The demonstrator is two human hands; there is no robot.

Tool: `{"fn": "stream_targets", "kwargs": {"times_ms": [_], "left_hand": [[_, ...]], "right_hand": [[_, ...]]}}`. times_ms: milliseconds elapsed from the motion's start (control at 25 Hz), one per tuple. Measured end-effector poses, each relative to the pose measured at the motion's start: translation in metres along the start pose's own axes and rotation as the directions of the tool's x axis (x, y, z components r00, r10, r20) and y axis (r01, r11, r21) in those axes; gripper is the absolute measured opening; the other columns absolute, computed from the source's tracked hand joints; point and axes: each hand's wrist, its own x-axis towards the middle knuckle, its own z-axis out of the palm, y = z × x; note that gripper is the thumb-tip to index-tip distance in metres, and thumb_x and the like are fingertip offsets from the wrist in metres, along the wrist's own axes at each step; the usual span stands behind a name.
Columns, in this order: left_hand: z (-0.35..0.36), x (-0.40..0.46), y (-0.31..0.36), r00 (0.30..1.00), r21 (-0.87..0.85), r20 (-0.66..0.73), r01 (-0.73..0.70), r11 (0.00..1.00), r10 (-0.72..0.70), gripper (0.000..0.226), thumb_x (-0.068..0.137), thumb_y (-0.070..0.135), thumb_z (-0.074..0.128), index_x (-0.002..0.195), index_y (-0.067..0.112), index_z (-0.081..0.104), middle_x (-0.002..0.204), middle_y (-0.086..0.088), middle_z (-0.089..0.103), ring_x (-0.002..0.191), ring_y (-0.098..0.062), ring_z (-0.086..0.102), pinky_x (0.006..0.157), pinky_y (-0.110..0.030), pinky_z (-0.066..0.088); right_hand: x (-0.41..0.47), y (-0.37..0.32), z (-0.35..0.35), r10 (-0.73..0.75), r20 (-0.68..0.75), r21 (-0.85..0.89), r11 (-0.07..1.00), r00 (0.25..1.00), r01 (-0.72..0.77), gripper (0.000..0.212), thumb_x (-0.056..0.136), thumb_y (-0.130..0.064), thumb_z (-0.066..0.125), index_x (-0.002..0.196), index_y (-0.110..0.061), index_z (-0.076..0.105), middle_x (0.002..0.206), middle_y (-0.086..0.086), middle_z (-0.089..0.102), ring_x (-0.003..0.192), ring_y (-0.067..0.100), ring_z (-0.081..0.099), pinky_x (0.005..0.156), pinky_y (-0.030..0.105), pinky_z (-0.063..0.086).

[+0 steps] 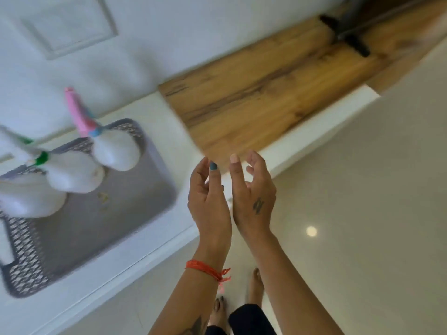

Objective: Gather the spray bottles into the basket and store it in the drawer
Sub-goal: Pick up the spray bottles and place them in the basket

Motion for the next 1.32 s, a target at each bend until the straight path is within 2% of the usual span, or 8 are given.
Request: {"fn": "stream_targets", "kwargs": {"times_ms": [160, 280, 400, 600, 800, 1080, 1200, 1320], "left_hand": [[0.081, -0.065, -0.041, 0.964, 0.106, 0.26, 0.021, 0.994, -0.048, 0.034, 0.092, 0.035, 0.052, 0.124, 0.023, 0.056, 0.124, 0.007, 0.061, 0.115, -0.013, 0.058, 0.101, -0.042, 0.047], [0.143, -0.134, -0.082, 0.894, 0.206, 0.44, -0.016, 0.978, -0.078, 0.033, 0.094, 0.032, 0.05, 0.125, 0.022, 0.054, 0.124, 0.006, 0.059, 0.116, -0.014, 0.057, 0.101, -0.042, 0.047], [0.194, -0.206, -0.128, 0.815, 0.296, 0.567, -0.065, 0.953, -0.121, 0.038, 0.094, 0.033, 0.049, 0.129, 0.02, 0.052, 0.132, 0.002, 0.056, 0.12, -0.017, 0.054, 0.102, -0.041, 0.046], [0.27, -0.367, -0.226, 0.643, 0.421, 0.724, -0.126, 0.898, -0.249, 0.038, 0.094, 0.032, 0.049, 0.131, 0.022, 0.05, 0.133, 0.005, 0.055, 0.122, -0.016, 0.052, 0.104, -0.04, 0.044], [0.319, -0.54, -0.316, 0.419, 0.515, 0.808, -0.161, 0.842, -0.414, 0.032, 0.094, 0.027, 0.051, 0.125, 0.023, 0.055, 0.129, 0.004, 0.058, 0.119, -0.016, 0.055, 0.103, -0.042, 0.045], [0.34, -0.711, -0.404, 0.118, 0.536, 0.837, -0.37, 0.759, -0.534, 0.027, 0.093, 0.03, 0.051, 0.119, 0.027, 0.057, 0.125, 0.005, 0.059, 0.115, -0.016, 0.057, 0.1, -0.043, 0.047], [0.354, -0.76, -0.445, 0.031, 0.537, 0.812, -0.428, 0.727, -0.582, 0.027, 0.092, 0.031, 0.052, 0.118, 0.027, 0.057, 0.124, 0.006, 0.059, 0.114, -0.014, 0.057, 0.1, -0.042, 0.047], [0.374, -0.801, -0.486, 0.01, 0.571, 0.764, -0.478, 0.668, -0.645, 0.028, 0.092, 0.031, 0.053, 0.119, 0.027, 0.058, 0.125, 0.006, 0.059, 0.114, -0.013, 0.057, 0.102, -0.041, 0.046]], "right_hand": [[0.002, 0.048, -0.107, 0.13, -0.214, 0.065, 0.991, 0.968, -0.118, 0.069, 0.082, -0.064, 0.036, 0.138, -0.024, 0.037, 0.142, -0.003, 0.046, 0.129, 0.012, 0.042, 0.104, 0.042, 0.041], [-0.005, 0.099, -0.199, 0.231, -0.383, 0.123, 0.972, 0.894, -0.199, 0.07, 0.081, -0.065, 0.034, 0.139, -0.026, 0.036, 0.143, -0.004, 0.045, 0.129, 0.012, 0.042, 0.104, 0.042, 0.041], [-0.024, 0.15, -0.286, 0.331, -0.504, 0.221, 0.942, 0.797, -0.252, 0.07, 0.08, -0.065, 0.035, 0.138, -0.027, 0.038, 0.142, -0.005, 0.046, 0.129, 0.012, 0.043, 0.105, 0.039, 0.041], [-0.088, 0.251, -0.449, 0.505, -0.653, 0.429, 0.861, 0.565, -0.273, 0.068, 0.079, -0.065, 0.04, 0.135, -0.028, 0.042, 0.139, -0.005, 0.05, 0.125, 0.012, 0.047, 0.103, 0.038, 0.043], [-0.179, 0.338, -0.599, 0.568, -0.756, 0.499, 0.821, 0.325, -0.277, 0.06, 0.084, -0.061, 0.042, 0.134, -0.027, 0.041, 0.136, -0.004, 0.051, 0.123, 0.014, 0.049, 0.101, 0.041, 0.045], [-0.286, 0.423, -0.726, 0.654, -0.756, 0.649, 0.745, -0.024, -0.152, 0.061, 0.081, -0.063, 0.042, 0.132, -0.03, 0.043, 0.132, -0.006, 0.053, 0.115, 0.009, 0.051, 0.09, 0.026, 0.039], [-0.318, 0.461, -0.761, 0.689, -0.705, 0.707, 0.702, -0.167, -0.09, 0.059, 0.082, -0.062, 0.042, 0.131, -0.031, 0.044, 0.13, -0.007, 0.055, 0.112, 0.008, 0.052, 0.088, 0.026, 0.038], [-0.341, 0.498, -0.796, 0.719, -0.637, 0.758, 0.649, -0.276, -0.059, 0.055, 0.082, -0.062, 0.043, 0.128, -0.031, 0.046, 0.127, -0.008, 0.055, 0.11, 0.008, 0.052, 0.084, 0.025, 0.038]]}}
